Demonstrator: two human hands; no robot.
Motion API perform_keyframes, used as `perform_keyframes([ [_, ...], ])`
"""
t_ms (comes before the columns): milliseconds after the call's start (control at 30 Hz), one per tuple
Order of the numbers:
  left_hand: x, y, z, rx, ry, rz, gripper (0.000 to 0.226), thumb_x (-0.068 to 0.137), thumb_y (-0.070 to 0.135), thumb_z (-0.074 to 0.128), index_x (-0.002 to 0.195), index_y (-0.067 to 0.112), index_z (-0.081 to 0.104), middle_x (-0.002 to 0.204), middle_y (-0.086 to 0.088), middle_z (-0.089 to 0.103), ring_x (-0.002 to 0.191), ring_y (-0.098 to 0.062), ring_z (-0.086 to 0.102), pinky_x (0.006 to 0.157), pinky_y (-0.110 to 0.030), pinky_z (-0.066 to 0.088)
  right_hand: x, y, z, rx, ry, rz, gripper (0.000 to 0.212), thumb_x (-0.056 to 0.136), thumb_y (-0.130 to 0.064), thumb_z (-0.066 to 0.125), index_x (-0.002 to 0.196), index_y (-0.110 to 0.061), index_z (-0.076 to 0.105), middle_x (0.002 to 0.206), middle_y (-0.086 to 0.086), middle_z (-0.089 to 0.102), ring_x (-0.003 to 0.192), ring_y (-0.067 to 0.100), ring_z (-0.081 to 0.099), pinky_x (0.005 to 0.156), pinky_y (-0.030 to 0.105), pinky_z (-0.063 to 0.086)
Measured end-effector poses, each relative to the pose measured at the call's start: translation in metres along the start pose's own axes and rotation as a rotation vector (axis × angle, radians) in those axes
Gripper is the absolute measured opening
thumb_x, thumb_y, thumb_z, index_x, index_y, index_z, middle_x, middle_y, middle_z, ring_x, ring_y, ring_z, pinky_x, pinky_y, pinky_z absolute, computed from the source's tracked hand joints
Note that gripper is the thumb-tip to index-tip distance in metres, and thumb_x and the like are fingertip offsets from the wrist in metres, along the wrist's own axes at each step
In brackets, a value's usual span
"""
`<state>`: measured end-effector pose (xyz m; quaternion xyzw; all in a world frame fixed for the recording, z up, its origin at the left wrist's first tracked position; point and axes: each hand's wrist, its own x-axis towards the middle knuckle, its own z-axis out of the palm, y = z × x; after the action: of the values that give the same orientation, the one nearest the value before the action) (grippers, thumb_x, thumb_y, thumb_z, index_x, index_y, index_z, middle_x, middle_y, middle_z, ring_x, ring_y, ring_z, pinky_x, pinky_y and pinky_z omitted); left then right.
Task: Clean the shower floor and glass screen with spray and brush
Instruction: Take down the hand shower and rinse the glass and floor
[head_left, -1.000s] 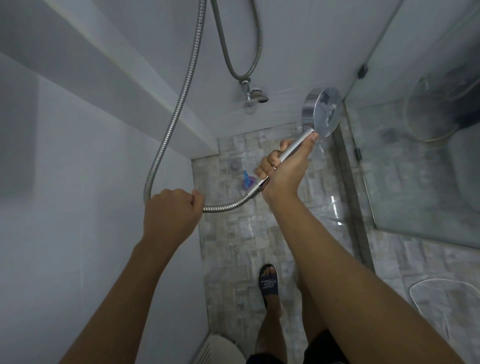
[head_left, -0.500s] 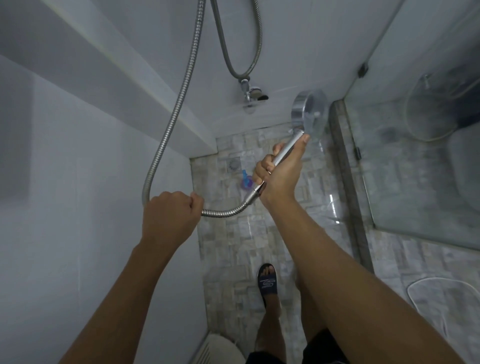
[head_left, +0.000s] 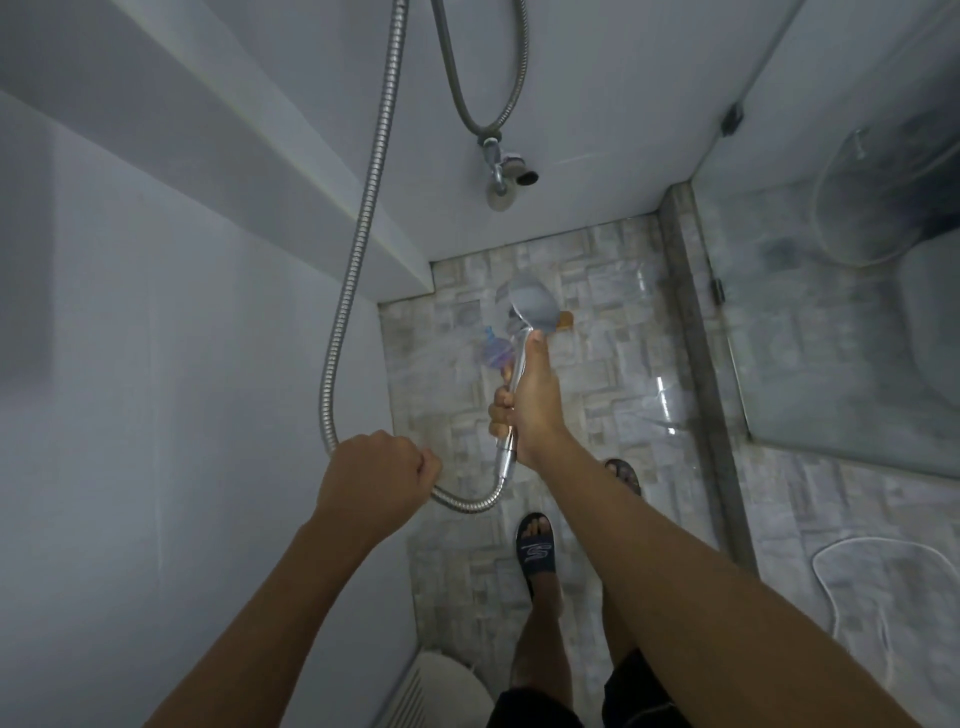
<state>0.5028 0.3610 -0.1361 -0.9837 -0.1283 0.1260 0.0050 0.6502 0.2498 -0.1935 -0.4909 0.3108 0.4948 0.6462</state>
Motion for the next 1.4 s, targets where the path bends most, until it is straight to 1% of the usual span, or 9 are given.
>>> perform_keyframes([
  [167, -0.012, 0.007, 0.005, 0.015, 0.043, 0.084, 0.039, 0.078, 0.031, 0.042, 0.044, 0.024, 0.026, 0.032, -0.004, 0.037, 0.025, -0.020, 0.035, 0.040, -0.021, 0.022, 0.001, 0.038, -0.013, 0.009, 0.076, 0.050, 0.063, 0.088, -0.079, 0.042, 0.070, -0.019, 0.047, 0.051, 0.000, 0.034, 0.035, 0.013, 0.027, 0.039, 0.021, 0.027],
  [400, -0.021, 0.022, 0.020, -0.013, -0.028, 0.114, 0.039, 0.076, 0.031, 0.043, 0.044, 0.021, 0.023, 0.032, -0.001, 0.028, 0.030, -0.018, 0.020, 0.041, -0.019, 0.021, -0.010, 0.054, -0.038, 0.055, 0.203, -0.027, 0.064, 0.090, -0.079, 0.040, 0.073, -0.017, 0.047, 0.052, 0.002, 0.036, 0.039, 0.016, 0.032, 0.039, 0.022, 0.029],
  [500, -0.016, 0.037, 0.021, -0.005, -0.049, 0.193, 0.048, 0.070, 0.024, 0.063, 0.043, 0.022, 0.023, 0.031, 0.000, 0.031, 0.031, -0.016, 0.020, 0.034, -0.019, 0.029, -0.019, 0.048, -0.058, 0.118, 0.263, -0.064, 0.063, 0.091, -0.077, 0.039, 0.072, -0.017, 0.047, 0.052, 0.003, 0.035, 0.039, 0.017, 0.032, 0.038, 0.022, 0.029],
  [600, -0.007, 0.051, 0.016, 0.039, -0.043, 0.251, 0.065, 0.054, 0.017, 0.086, 0.042, 0.022, 0.023, 0.033, 0.003, 0.021, 0.036, -0.014, 0.013, 0.039, -0.016, 0.020, -0.024, 0.038, -0.078, 0.193, 0.326, -0.112, 0.065, 0.089, -0.079, 0.039, 0.071, -0.017, 0.049, 0.052, 0.003, 0.035, 0.038, 0.017, 0.032, 0.039, 0.022, 0.031],
  [767, 0.006, 0.071, 0.015, -0.021, -0.062, 0.171, 0.046, 0.065, 0.024, 0.067, 0.034, 0.022, 0.033, 0.030, 0.001, 0.035, 0.036, -0.015, 0.013, 0.036, -0.020, 0.020, -0.032, 0.026, -0.103, 0.273, 0.323, -0.160, 0.064, 0.091, -0.077, 0.038, 0.071, -0.017, 0.049, 0.049, 0.001, 0.033, 0.035, 0.015, 0.029, 0.038, 0.021, 0.027],
  [867, 0.011, 0.079, 0.013, -0.034, -0.079, 0.163, 0.047, 0.066, 0.027, 0.064, 0.040, 0.023, 0.024, 0.030, 0.001, 0.035, 0.036, -0.015, 0.013, 0.041, -0.019, 0.016, -0.035, 0.019, -0.112, 0.301, 0.294, -0.170, 0.063, 0.093, -0.075, 0.037, 0.069, -0.018, 0.048, 0.048, 0.000, 0.033, 0.034, 0.014, 0.028, 0.037, 0.020, 0.026],
  [1100, 0.016, 0.090, -0.002, 0.018, -0.110, 0.235, 0.053, 0.044, 0.016, 0.093, 0.032, 0.017, 0.041, 0.029, 0.001, 0.034, 0.023, -0.017, 0.026, 0.034, -0.015, 0.027, -0.039, 0.009, -0.123, 0.356, 0.323, -0.165, 0.064, 0.092, -0.076, 0.039, 0.068, -0.018, 0.049, 0.048, 0.000, 0.034, 0.035, 0.014, 0.028, 0.039, 0.020, 0.026],
  [1267, 0.026, 0.110, -0.002, -0.023, -0.127, 0.222, 0.071, 0.047, 0.019, 0.093, 0.043, 0.023, 0.022, 0.029, 0.003, 0.032, 0.031, -0.016, 0.014, 0.033, -0.017, 0.022, -0.049, 0.001, -0.145, 0.424, 0.436, -0.224, 0.064, 0.091, -0.077, 0.040, 0.071, -0.017, 0.050, 0.049, 0.001, 0.037, 0.036, 0.017, 0.032, 0.039, 0.023, 0.029],
  [1400, 0.038, 0.135, 0.000, -0.040, -0.174, 0.258, 0.058, 0.052, 0.019, 0.091, 0.033, 0.020, 0.036, 0.030, 0.000, 0.037, 0.023, -0.017, 0.032, 0.036, -0.017, 0.020, -0.059, -0.008, -0.167, 0.459, 0.519, -0.300, 0.064, 0.085, -0.081, 0.044, 0.070, -0.019, 0.052, 0.053, 0.004, 0.038, 0.040, 0.018, 0.033, 0.042, 0.026, 0.032],
])
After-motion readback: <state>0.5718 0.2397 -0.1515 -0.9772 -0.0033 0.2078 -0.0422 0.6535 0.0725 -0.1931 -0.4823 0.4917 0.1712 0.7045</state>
